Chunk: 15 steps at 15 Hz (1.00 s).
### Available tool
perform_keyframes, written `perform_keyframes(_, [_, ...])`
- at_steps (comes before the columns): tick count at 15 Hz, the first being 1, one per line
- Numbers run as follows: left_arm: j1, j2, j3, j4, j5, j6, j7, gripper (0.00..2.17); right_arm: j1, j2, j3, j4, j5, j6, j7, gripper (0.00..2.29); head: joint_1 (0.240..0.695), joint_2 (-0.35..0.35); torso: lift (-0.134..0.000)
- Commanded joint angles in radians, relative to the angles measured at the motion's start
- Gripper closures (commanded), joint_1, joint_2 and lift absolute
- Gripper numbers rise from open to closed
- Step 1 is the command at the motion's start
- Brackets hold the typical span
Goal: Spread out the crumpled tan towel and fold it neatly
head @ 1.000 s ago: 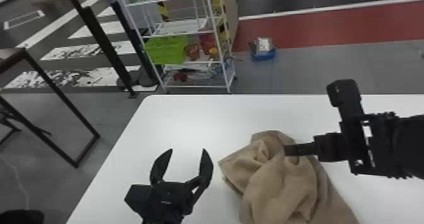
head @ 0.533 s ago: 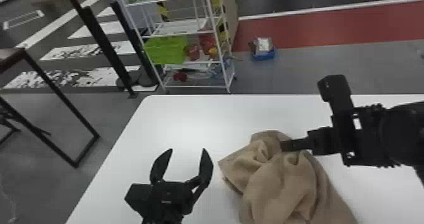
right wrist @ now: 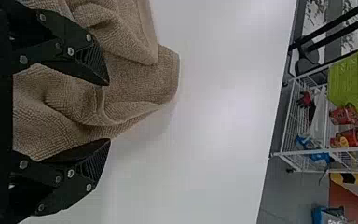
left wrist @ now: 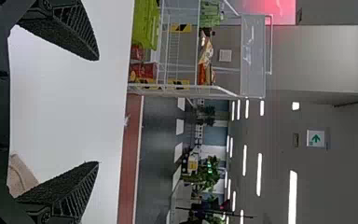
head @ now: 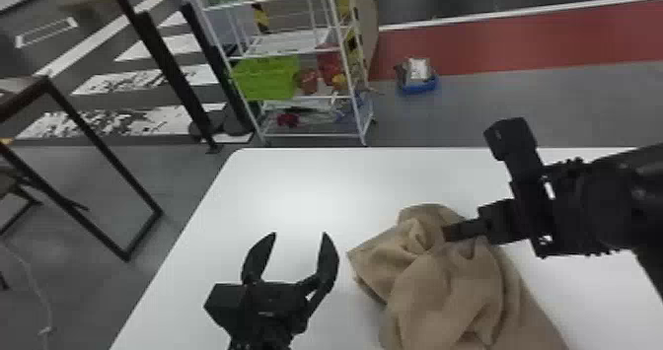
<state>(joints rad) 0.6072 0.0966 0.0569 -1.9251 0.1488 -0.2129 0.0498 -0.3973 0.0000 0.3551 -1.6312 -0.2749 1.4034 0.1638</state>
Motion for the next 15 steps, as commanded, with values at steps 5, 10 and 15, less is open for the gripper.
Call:
perform_keyframes(5, [-0.004,0.002,-0.003,-0.002,0.000,0.001,-0.001,0.08,-0.011,0.001,0.011,0.025,0.014,-0.036,-0.013,0.93,0.695,0.340,-0.122])
perform_keyframes(10, [-0.004,0.000,-0.003,-0.002,0.000,0.001,-0.002,0.08,-0.009,0.001,-0.001,0.025,0.025,-0.082,-0.026,1.29,0.695,0.332,-0.122])
perform_keyframes(15, [-0.004,0.002,0.003,-0.011,0.000,0.001,-0.002,0.08,0.095,0.001,-0.099,-0.202,-0.004,0.016,-0.018,1.29,0.695,0.330,-0.122])
